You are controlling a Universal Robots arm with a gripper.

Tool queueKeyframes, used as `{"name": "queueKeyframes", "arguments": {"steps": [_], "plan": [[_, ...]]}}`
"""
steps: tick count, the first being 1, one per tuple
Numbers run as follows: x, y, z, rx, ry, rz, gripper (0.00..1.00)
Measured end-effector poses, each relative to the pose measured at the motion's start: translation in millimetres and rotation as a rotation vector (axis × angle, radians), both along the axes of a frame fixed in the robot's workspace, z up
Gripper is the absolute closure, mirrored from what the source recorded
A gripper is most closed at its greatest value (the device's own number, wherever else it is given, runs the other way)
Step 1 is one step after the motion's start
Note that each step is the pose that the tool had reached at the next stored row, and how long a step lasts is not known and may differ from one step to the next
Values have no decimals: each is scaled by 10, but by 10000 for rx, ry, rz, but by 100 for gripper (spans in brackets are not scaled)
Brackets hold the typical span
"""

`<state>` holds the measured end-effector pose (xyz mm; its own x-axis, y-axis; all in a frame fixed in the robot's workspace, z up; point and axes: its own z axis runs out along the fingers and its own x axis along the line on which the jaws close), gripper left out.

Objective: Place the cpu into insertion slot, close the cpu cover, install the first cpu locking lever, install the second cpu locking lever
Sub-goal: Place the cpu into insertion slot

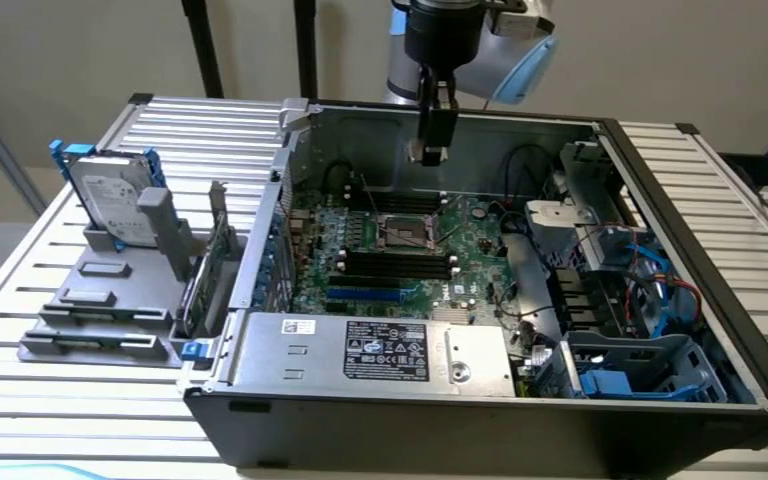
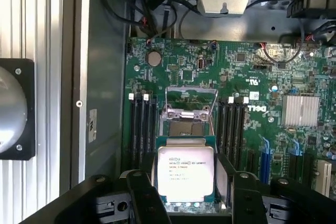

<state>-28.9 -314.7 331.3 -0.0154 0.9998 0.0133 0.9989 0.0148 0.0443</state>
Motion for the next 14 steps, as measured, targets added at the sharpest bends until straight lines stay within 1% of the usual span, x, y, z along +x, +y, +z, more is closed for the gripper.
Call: {"name": "queueKeyframes", "arguments": {"steps": [2, 7, 8, 11, 14], "plan": [[-3, 0, -18, -1, 29, -2, 45], [-13, 0, -53, -22, 177, -2, 45], [-17, 0, -57, -23, 186, -2, 45], [-21, -2, -75, -22, 187, 0, 45], [-22, -11, -124, -23, 188, -2, 45]]}}
